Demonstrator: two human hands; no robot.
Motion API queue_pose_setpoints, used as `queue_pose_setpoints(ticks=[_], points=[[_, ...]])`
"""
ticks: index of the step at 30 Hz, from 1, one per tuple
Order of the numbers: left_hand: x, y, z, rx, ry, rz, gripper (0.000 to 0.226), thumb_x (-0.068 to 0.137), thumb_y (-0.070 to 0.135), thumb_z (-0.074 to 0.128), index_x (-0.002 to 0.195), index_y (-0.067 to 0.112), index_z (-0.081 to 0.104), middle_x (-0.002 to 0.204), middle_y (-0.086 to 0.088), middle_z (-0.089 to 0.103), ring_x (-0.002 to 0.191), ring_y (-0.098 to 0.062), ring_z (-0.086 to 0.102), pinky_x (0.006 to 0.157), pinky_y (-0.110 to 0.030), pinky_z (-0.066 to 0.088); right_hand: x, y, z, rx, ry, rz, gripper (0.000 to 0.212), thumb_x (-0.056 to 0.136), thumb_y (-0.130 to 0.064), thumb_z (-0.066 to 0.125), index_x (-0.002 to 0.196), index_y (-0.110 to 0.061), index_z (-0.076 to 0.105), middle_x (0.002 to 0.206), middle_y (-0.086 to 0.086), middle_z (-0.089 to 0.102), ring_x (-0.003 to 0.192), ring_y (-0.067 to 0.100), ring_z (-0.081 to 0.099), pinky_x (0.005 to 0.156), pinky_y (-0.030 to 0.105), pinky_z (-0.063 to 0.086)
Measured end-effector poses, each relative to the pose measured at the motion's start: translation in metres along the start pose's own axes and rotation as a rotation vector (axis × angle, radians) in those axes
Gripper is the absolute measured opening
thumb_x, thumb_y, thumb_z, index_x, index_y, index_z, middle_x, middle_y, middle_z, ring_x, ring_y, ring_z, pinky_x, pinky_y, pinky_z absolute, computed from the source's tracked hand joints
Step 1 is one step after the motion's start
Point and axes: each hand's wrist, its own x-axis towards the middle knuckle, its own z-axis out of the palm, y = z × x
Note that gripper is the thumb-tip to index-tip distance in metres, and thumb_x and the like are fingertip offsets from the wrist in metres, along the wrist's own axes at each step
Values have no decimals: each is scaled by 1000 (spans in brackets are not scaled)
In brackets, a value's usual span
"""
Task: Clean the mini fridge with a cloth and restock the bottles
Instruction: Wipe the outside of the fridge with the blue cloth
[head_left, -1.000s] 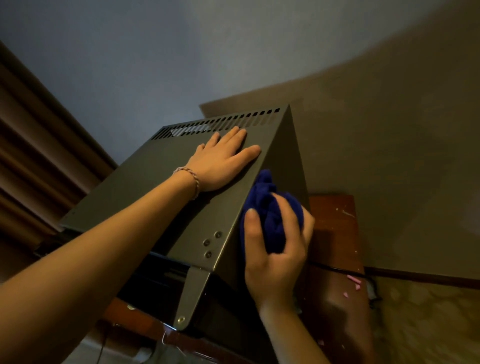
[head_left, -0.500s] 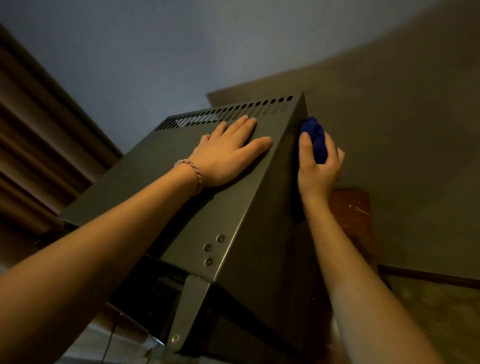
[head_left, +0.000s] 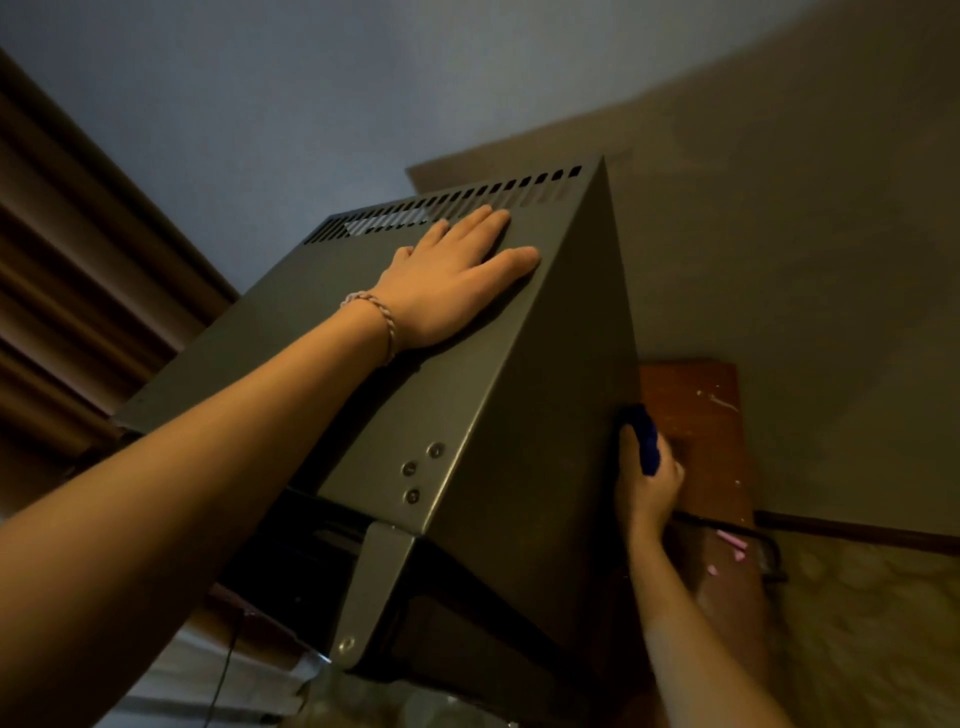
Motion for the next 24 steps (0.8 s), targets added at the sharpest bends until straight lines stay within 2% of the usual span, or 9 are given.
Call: queue_pose_setpoints(ticks=[3,5,7,9,12,15,19,21,24], points=[[-1,1,0,2,1,-1,89,80,77,16,157,34,10,165,13,2,152,-17,1,121,-53,3,-38,5,-9,6,18,-10,41,96,-41,62,131,-21,62,135,5,47,115,19,48,98,35,38],[-2,2,0,4,1,3,89,79,76,16,158,33,11,165,12,2,152,-18,1,121,-53,4,-63,4,-12,25,16,-38,40,94,-44,64,129,-26,61,137,3,46,120,17,46,97,31,34],[-4,3,-1,4,4,3,90,79,76,15,158,33,10,165,12,2,152,-19,1,121,-53,3,-87,-2,-12,68,13,-60,61,85,-61,68,133,-24,60,139,2,44,125,22,48,99,33,37],[-6,2,0,12,1,5,89,81,76,15,158,32,10,165,12,1,152,-19,0,121,-52,3,-109,-10,-11,93,45,-120,79,72,-74,61,132,-22,62,133,0,47,124,21,51,99,34,41],[-7,0,0,22,-3,14,86,85,75,15,158,31,9,165,10,0,152,-21,-1,122,-53,4,-141,-36,-8,114,75,-275,61,73,-72,59,123,-37,61,128,-4,50,120,16,53,103,41,47],[-7,-1,0,41,-4,14,81,90,73,17,158,30,8,166,9,0,152,-22,-1,122,-53,4,-172,-71,-3,139,50,-431,43,77,-76,60,116,-57,56,128,-12,49,123,10,52,101,33,46],[-8,-1,0,46,7,15,72,98,67,21,158,29,9,166,8,0,152,-23,-1,122,-52,4,-197,-110,3,169,28,-655,42,87,-64,61,122,-42,58,128,4,52,118,18,57,97,22,45],[-8,-1,0,43,3,17,75,96,68,21,158,29,9,166,8,0,152,-23,-1,122,-52,4,-196,-120,8,181,33,-683,43,87,-62,62,121,-36,59,126,9,52,116,17,58,95,15,43],[-7,-2,0,37,-2,13,81,90,72,19,158,29,10,166,8,1,152,-23,-1,122,-52,5,-187,-128,14,202,30,-676,44,86,-62,63,120,-35,60,126,9,53,115,18,58,94,20,45]])
